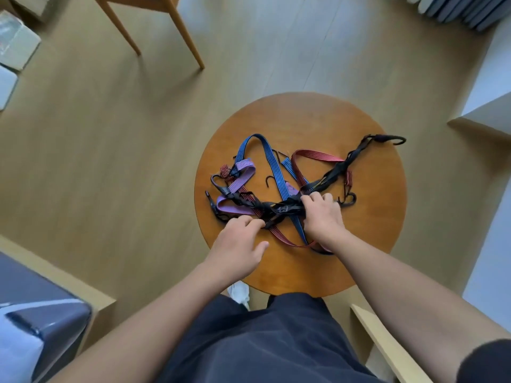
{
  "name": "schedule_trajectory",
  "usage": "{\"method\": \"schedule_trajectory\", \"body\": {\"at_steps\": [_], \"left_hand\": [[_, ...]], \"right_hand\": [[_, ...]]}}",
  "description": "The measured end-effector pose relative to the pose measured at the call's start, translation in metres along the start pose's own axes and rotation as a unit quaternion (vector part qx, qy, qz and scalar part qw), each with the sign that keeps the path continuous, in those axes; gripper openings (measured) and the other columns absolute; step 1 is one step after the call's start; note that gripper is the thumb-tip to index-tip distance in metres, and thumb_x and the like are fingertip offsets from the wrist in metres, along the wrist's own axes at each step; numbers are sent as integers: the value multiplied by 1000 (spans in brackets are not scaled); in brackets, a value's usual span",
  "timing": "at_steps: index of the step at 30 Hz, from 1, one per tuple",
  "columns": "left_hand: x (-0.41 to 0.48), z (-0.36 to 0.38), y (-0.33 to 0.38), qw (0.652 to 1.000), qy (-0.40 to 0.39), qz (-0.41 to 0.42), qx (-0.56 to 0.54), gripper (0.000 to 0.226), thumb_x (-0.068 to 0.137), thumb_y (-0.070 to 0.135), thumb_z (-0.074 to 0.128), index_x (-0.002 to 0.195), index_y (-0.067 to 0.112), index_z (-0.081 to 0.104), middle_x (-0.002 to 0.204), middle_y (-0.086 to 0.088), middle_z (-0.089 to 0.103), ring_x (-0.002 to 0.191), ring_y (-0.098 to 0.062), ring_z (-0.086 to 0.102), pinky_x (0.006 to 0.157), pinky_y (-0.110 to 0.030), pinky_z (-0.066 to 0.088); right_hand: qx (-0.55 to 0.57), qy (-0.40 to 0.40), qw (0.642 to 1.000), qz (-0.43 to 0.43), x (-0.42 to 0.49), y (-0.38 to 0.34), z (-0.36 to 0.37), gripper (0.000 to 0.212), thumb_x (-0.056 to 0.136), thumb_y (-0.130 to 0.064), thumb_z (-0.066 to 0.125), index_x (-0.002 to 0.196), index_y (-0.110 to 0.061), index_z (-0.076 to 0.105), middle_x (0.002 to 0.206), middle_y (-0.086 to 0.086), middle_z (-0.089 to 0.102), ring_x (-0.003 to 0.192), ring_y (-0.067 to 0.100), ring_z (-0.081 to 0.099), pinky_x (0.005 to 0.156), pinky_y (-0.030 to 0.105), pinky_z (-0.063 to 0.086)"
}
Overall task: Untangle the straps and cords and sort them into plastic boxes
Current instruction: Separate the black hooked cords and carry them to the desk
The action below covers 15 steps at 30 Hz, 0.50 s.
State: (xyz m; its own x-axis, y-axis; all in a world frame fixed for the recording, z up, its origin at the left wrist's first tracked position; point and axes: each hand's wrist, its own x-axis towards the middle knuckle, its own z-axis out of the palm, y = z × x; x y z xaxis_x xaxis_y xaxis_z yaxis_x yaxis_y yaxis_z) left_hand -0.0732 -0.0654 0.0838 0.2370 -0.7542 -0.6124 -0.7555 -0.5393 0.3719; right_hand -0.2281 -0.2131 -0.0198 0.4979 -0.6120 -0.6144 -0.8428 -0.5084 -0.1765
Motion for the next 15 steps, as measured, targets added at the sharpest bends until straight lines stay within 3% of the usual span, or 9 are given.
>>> {"method": "schedule_trajectory", "body": {"at_steps": [5, 8, 12, 15], "left_hand": [[13, 4, 8, 1000, -19, 3, 2, 50, 99, 39, 62, 145, 20, 53, 143, -3, 53, 133, -23, 46, 106, -37, 43], [23, 1, 12, 1000, -2, 20, -4, 60, 96, 37, 68, 150, 18, 47, 146, -6, 49, 137, -26, 43, 111, -39, 42], [39, -9, 22, 998, 21, 56, -16, 94, 86, 33, 81, 161, 25, 24, 166, -5, 24, 153, -27, 21, 122, -43, 28], [50, -26, 27, 994, 41, 100, -17, 84, 82, 28, 83, 155, 27, 41, 168, -3, 27, 157, -28, 17, 124, -50, 25]], "right_hand": [[7, 122, 992, -24, -5, 11, -1, 23, 84, -22, 56, 104, -13, 65, 99, 6, 65, 101, 31, 52, 90, 42, 41], [110, 162, 979, -54, -25, 14, -15, 24, 85, -21, 56, 103, -10, 68, 94, 9, 63, 89, 32, 58, 85, 42, 45], [296, 152, 940, -73, -58, -4, -47, 16, 90, -15, 64, 106, -14, 68, 98, 0, 58, 82, 17, 56, 74, 30, 46], [373, 164, 909, -87, -81, -27, -70, 13, 91, -10, 67, 102, -11, 72, 89, 5, 64, 74, 16, 57, 72, 26, 46]]}}
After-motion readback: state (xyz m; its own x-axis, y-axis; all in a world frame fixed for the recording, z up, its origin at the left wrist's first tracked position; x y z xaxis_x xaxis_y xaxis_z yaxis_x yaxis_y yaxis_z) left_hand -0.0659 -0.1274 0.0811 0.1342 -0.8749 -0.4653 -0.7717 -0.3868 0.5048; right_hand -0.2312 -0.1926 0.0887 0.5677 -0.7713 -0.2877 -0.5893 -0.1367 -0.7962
